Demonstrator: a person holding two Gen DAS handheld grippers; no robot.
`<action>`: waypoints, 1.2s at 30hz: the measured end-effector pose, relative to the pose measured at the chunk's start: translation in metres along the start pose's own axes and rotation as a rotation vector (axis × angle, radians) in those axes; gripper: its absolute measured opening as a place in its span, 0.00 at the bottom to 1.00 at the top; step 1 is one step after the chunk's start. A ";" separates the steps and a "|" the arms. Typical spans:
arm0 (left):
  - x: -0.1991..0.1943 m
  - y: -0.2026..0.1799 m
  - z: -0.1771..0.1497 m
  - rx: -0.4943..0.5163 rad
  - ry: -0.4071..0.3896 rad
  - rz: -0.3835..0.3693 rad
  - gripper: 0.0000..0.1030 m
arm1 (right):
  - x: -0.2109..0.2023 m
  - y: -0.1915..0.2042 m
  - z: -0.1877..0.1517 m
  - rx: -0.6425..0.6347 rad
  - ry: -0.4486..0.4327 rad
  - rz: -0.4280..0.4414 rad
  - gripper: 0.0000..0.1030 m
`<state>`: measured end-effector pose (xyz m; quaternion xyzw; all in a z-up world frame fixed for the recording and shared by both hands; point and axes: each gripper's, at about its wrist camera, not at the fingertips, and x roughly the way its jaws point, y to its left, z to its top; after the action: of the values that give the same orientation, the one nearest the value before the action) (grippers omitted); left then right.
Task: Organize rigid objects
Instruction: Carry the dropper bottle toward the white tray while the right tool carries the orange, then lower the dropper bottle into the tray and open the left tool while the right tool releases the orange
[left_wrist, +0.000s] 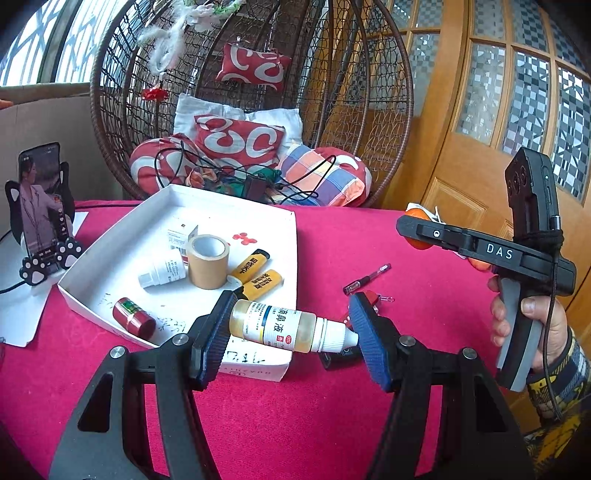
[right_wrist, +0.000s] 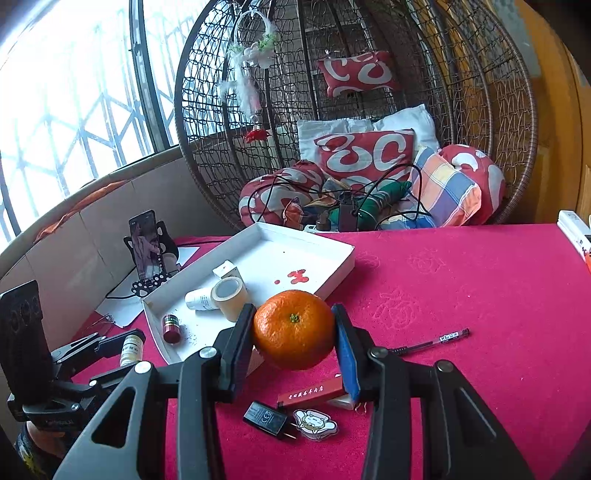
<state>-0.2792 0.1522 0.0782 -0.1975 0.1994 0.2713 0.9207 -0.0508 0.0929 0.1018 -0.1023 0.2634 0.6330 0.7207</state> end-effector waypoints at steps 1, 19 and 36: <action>-0.001 0.004 0.000 -0.009 -0.004 0.006 0.62 | 0.001 0.001 0.000 -0.004 0.000 0.002 0.40; -0.016 0.043 0.011 -0.068 -0.048 0.096 0.62 | 0.018 0.023 0.022 -0.041 0.008 0.051 0.40; 0.009 0.075 0.048 -0.115 -0.060 0.205 0.62 | 0.068 0.020 0.041 0.029 0.070 0.068 0.40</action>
<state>-0.3036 0.2369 0.0950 -0.2203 0.1752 0.3810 0.8807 -0.0560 0.1743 0.1058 -0.1049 0.3008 0.6492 0.6907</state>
